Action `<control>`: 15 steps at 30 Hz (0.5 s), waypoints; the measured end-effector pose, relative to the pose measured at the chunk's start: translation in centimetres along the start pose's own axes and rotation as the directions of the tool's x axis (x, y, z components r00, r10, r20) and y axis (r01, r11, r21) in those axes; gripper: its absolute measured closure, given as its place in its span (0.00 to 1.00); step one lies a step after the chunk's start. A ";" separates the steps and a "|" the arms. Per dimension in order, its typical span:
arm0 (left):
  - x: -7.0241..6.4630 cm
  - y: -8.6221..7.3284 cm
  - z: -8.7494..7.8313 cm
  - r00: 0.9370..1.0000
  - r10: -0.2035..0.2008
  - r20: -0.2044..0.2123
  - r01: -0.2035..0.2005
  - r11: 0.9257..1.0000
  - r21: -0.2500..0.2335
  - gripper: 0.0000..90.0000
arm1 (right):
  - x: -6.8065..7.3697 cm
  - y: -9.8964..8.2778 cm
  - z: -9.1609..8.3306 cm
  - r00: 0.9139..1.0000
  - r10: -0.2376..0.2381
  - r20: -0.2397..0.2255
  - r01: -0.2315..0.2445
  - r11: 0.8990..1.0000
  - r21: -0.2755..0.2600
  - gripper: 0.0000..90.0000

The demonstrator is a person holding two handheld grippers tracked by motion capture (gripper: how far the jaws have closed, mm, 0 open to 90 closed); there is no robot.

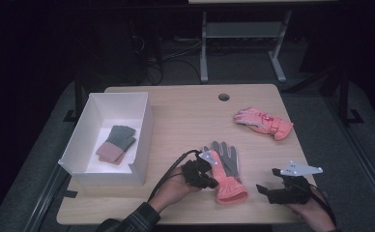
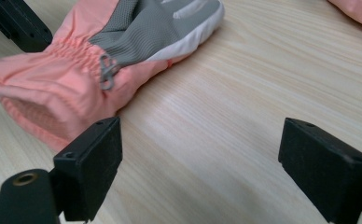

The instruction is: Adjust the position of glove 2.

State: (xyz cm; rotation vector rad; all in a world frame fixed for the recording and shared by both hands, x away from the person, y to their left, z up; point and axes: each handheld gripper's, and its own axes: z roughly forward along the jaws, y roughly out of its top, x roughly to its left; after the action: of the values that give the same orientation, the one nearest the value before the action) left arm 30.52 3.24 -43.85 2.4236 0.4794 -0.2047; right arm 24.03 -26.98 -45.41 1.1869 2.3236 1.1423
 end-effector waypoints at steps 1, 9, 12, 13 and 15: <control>-0.1 0.2 0.2 1.000 0.007 0.006 -0.007 1.000 0.001 0.99 | 0.0 -0.1 -0.1 1.000 0.007 0.003 -0.007 1.000 -0.001 0.15; -0.7 1.1 1.6 0.998 0.056 0.013 -0.056 0.998 0.005 0.96 | -0.1 -0.6 -0.7 1.000 0.015 0.015 -0.015 1.000 -0.001 0.15; -0.7 1.0 1.5 0.998 0.064 0.004 -0.064 0.998 0.003 0.91 | -0.1 -0.7 -0.7 1.000 0.015 0.013 -0.015 1.000 0.000 0.15; -0.6 0.7 1.2 0.997 0.073 -0.014 -0.073 0.997 0.005 0.88 | -0.1 -0.6 -0.7 1.000 0.013 0.000 -0.013 1.000 0.019 0.15; -0.6 0.3 0.8 0.998 0.062 -0.021 -0.062 0.998 -0.003 0.81 | -0.1 -0.5 -0.7 1.000 0.006 -0.021 -0.005 0.999 0.037 0.15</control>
State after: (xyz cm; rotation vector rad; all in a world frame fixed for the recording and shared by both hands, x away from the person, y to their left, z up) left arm 30.12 2.30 -44.14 2.4351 0.4127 -0.1509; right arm 23.45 -27.52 -45.34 1.1999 2.3689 1.1237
